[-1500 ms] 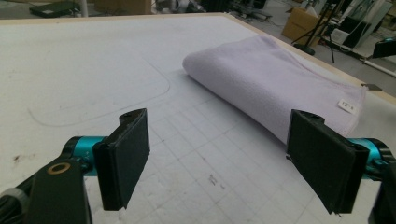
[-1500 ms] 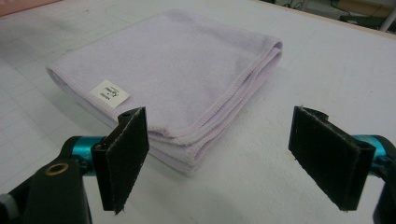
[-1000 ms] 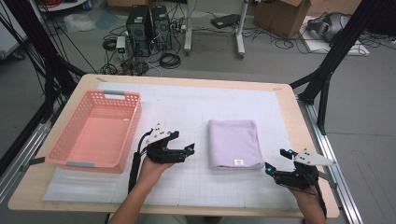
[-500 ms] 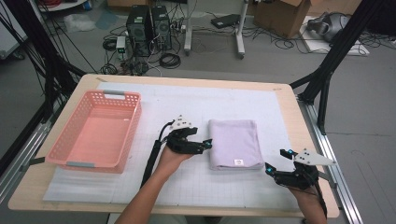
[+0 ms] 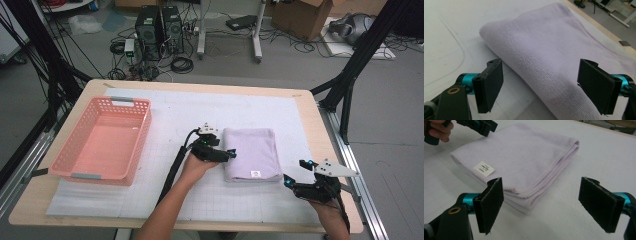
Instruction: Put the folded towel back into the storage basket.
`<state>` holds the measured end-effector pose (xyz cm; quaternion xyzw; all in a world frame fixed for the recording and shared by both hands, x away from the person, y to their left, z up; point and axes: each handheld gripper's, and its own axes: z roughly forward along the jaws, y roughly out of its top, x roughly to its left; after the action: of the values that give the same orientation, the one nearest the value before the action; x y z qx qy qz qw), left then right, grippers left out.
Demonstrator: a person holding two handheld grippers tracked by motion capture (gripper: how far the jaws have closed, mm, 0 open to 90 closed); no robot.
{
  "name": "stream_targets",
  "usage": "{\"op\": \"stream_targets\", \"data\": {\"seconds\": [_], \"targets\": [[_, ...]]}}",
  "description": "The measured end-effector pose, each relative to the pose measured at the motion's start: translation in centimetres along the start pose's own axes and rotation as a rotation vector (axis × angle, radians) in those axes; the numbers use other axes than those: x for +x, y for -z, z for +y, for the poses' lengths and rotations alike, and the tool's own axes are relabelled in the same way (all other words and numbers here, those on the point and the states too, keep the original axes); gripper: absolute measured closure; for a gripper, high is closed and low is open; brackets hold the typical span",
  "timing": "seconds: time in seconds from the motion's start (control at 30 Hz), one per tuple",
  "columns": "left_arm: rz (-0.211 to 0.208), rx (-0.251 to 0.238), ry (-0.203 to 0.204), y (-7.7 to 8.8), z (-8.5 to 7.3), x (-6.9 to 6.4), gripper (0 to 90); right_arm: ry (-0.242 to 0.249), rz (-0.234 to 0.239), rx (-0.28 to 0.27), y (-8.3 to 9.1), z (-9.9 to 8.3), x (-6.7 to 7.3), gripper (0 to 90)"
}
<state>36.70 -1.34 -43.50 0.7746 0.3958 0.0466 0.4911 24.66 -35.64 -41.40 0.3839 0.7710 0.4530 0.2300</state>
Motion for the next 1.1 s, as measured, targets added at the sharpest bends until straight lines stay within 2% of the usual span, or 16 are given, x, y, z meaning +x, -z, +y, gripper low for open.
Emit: {"op": "stream_targets", "data": {"seconds": [0.17,0.33,0.43,0.47,0.6,0.67,0.7,0.8,0.93,1.1], "targets": [[-0.009,0.032,0.011,-1.3,-0.1,-0.6,21.3,-0.002,-0.001,0.001,0.1,0.0,-0.1,18.9],[-0.018,0.062,0.035,-1.9,-0.4,-0.6,21.7,-0.007,-0.001,-0.003,0.1,-0.1,-0.2,18.9],[-0.019,0.088,0.032,-2.2,-0.6,-0.7,24.5,-0.013,0.007,-0.003,0.1,0.0,-0.2,18.9],[-0.019,0.092,0.020,-2.1,-0.7,-0.7,25.1,-0.013,0.005,-0.004,0.1,0.0,-0.2,18.9],[-0.019,0.095,0.020,-2.1,-0.6,-0.7,28.1,-0.018,0.006,-0.007,0.1,0.0,-0.2,18.9],[-0.022,0.093,0.028,-2.2,-0.7,-0.9,33.5,-0.019,0.005,-0.009,0.1,0.0,-0.2,18.9],[-0.019,0.096,0.023,-2.2,-0.7,-1.0,38.3,-0.021,0.004,-0.011,0.1,0.0,-0.2,18.9],[-0.006,0.092,0.013,-2.3,-0.8,-1.3,44.9,-0.030,0.005,-0.018,0.2,0.0,-0.3,18.9],[-0.024,0.083,0.029,-2.3,-0.9,-1.2,54.4,-0.031,0.004,-0.019,0.2,0.0,-0.4,18.9],[-0.036,0.052,0.028,-2.2,-1.2,-1.2,63.4,-0.041,0.001,-0.019,0.2,0.0,-0.4,18.9]]}}
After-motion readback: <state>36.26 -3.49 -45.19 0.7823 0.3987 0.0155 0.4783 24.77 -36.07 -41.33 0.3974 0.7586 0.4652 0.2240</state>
